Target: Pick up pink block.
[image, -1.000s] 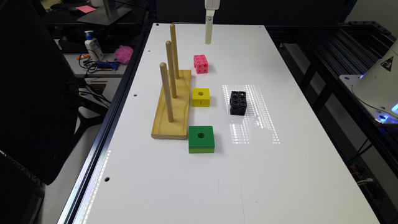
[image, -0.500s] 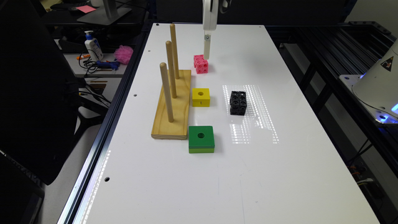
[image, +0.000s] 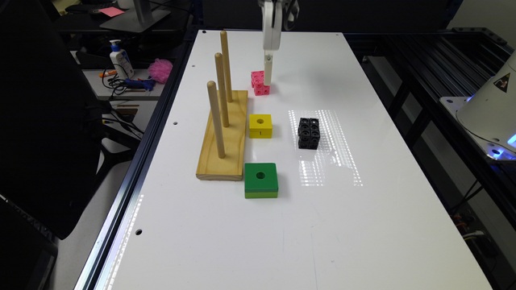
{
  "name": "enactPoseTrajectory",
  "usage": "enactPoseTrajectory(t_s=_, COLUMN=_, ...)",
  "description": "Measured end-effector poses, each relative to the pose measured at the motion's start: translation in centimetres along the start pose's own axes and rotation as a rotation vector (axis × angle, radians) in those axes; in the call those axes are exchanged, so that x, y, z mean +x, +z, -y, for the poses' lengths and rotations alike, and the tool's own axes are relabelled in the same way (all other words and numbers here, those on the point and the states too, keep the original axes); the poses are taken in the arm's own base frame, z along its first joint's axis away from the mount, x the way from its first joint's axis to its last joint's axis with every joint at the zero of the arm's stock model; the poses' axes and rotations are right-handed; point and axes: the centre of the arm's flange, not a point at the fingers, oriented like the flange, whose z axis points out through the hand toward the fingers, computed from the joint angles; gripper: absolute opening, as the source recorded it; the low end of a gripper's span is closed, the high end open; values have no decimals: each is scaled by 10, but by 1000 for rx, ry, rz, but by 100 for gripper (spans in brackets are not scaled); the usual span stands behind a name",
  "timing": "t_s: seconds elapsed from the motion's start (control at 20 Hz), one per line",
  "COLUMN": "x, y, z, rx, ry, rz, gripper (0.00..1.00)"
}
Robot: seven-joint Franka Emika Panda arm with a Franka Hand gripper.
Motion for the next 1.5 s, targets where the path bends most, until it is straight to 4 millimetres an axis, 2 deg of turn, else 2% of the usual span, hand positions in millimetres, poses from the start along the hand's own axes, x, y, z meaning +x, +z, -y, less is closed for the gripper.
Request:
enactPoseTrajectory(t_s=0.45, x=3, y=-3, z=14, rx=17, ry=-12, rz=-16, gripper=100)
enactPoseTrajectory(t_s=0.8, x=4, y=-4, z=16, rx=20, ry=-14, rz=-19, gripper=100)
enactPoseTrajectory(t_s=0.9, x=3, y=4, z=15, rx=16, ry=-14, rz=-11, gripper=100)
enactPoseTrajectory(t_s=1.05, x=2, y=31, z=15, rx=18, ry=-13, rz=-9, gripper=100)
enactPoseTrajectory(t_s=1.25, x=7, y=32, z=17, rx=23, ry=-13, rz=-21, gripper=100)
enactPoseTrajectory(t_s=1.3, x=7, y=32, z=17, rx=24, ry=-13, rz=-21, gripper=0)
enactPoseTrajectory(t_s=1.5, x=7, y=32, z=17, rx=24, ry=-13, rz=-21, gripper=0)
